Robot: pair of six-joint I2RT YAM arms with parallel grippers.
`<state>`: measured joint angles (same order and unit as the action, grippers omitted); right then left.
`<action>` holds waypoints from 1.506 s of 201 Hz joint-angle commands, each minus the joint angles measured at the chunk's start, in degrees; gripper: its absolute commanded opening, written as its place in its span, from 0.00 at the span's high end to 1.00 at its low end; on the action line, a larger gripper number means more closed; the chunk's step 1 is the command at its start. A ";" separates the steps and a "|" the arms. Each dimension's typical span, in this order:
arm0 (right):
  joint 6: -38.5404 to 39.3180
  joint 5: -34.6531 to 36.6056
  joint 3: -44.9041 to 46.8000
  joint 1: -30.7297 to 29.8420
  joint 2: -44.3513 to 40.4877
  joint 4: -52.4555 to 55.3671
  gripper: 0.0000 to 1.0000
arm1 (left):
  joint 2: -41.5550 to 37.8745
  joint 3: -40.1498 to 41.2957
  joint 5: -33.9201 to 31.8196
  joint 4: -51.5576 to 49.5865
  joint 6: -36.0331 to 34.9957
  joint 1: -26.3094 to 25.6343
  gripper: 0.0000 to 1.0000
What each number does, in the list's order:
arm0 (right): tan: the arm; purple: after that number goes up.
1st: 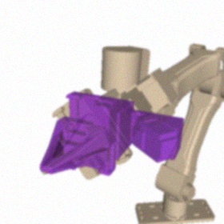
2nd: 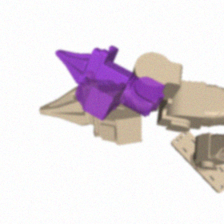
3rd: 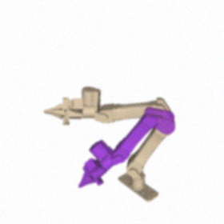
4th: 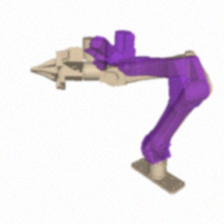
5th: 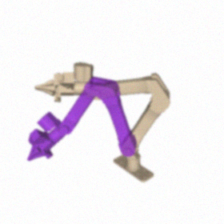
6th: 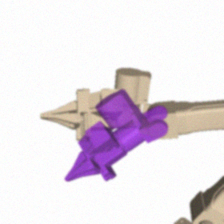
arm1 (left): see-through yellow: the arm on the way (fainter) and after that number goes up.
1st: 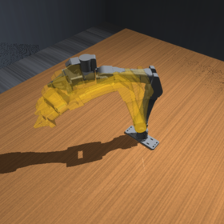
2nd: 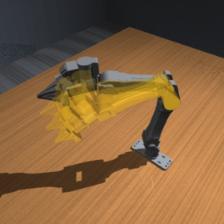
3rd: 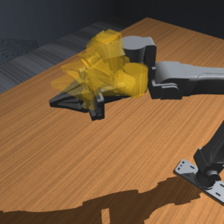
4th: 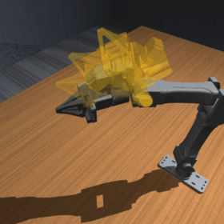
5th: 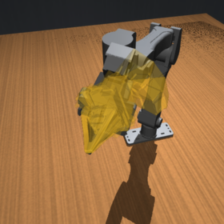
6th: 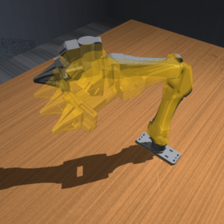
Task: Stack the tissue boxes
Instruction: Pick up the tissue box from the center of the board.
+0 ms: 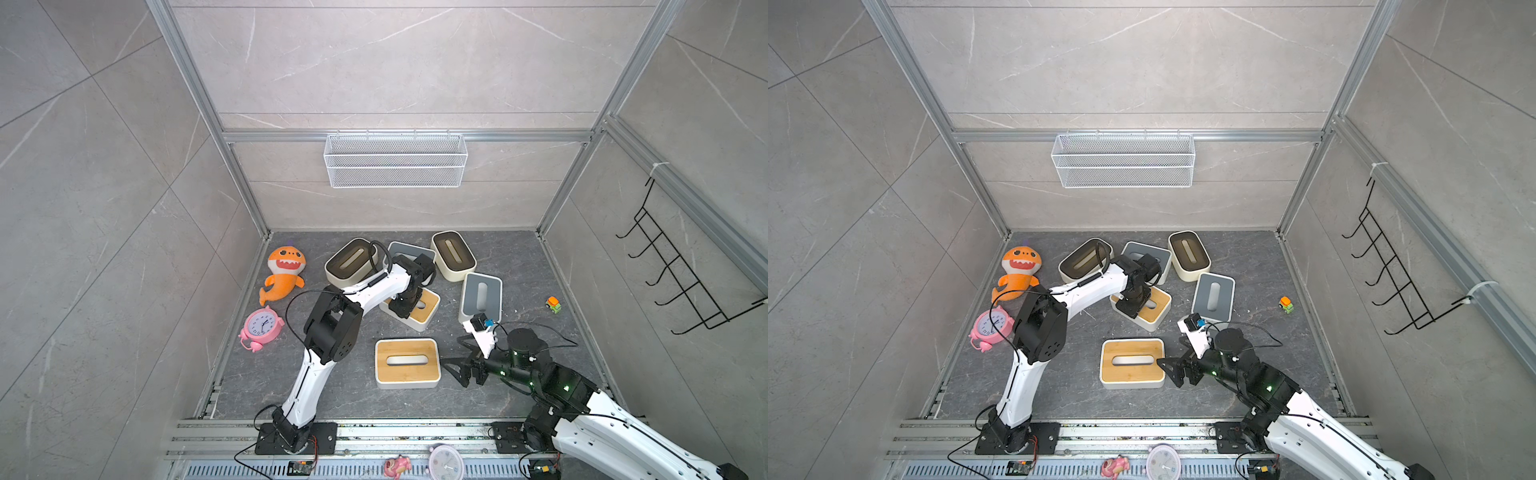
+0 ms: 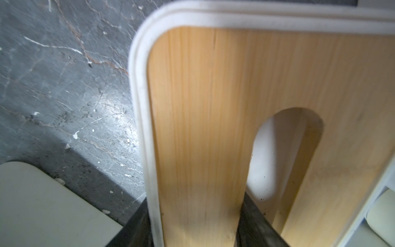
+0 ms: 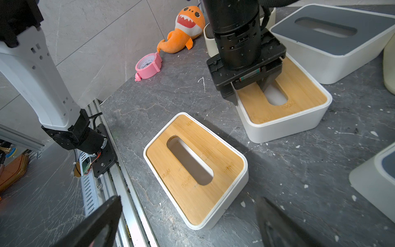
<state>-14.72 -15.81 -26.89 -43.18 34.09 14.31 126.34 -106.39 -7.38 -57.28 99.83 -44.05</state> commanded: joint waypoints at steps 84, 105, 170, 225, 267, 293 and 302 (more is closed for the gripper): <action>0.91 -0.54 0.08 -0.16 -0.66 -0.83 0.00 | -9.27 8.01 -4.05 -0.63 8.03 0.24 0.51; 0.76 -0.88 0.08 -0.17 -0.42 -0.86 0.00 | -10.64 8.55 -5.54 -1.00 8.76 0.43 0.52; 0.64 -0.53 -1.19 -0.23 1.48 0.07 0.00 | -16.75 12.77 -10.50 -1.07 10.36 1.41 0.53; -4.34 11.43 -2.03 -0.22 2.67 3.18 0.00 | -21.92 12.26 -12.94 -9.32 13.41 1.41 0.53; -6.56 6.46 -4.22 -0.23 3.99 4.38 0.00 | -27.68 16.04 -12.08 -8.55 16.63 0.75 0.56; -7.75 4.81 -7.18 -0.19 3.76 7.65 0.00 | -30.72 16.54 -12.29 -11.12 21.25 -1.14 0.56; -7.89 4.10 -8.17 -0.22 4.31 9.10 0.00 | -31.37 16.56 -11.99 -12.20 22.79 -2.08 0.55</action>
<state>-20.60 -9.47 -31.18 -43.18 38.15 19.25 99.66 -89.32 -17.63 -65.08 115.92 -43.83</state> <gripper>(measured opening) 0.997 0.503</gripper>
